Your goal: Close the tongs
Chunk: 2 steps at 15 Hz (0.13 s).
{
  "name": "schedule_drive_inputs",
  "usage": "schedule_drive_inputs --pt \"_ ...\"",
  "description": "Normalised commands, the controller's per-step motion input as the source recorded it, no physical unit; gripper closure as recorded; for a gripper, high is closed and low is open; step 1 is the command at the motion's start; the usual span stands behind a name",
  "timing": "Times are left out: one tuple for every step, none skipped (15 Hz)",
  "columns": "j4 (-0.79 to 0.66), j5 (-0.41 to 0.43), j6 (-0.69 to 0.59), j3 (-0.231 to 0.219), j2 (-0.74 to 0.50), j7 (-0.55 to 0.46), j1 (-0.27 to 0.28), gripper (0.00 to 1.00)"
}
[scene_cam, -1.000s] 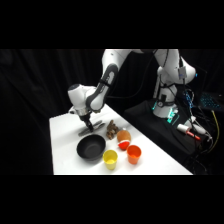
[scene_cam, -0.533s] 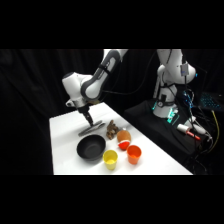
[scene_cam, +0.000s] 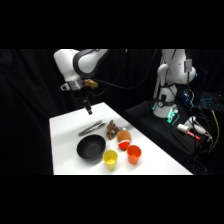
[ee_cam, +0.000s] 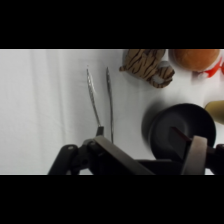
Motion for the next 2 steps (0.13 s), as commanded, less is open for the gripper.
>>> schedule_drive_inputs --pt "0.01 0.14 -0.28 -0.051 -0.3 0.16 0.088 0.0" --pt "0.02 0.098 -0.24 -0.068 -0.26 0.21 0.112 0.0"
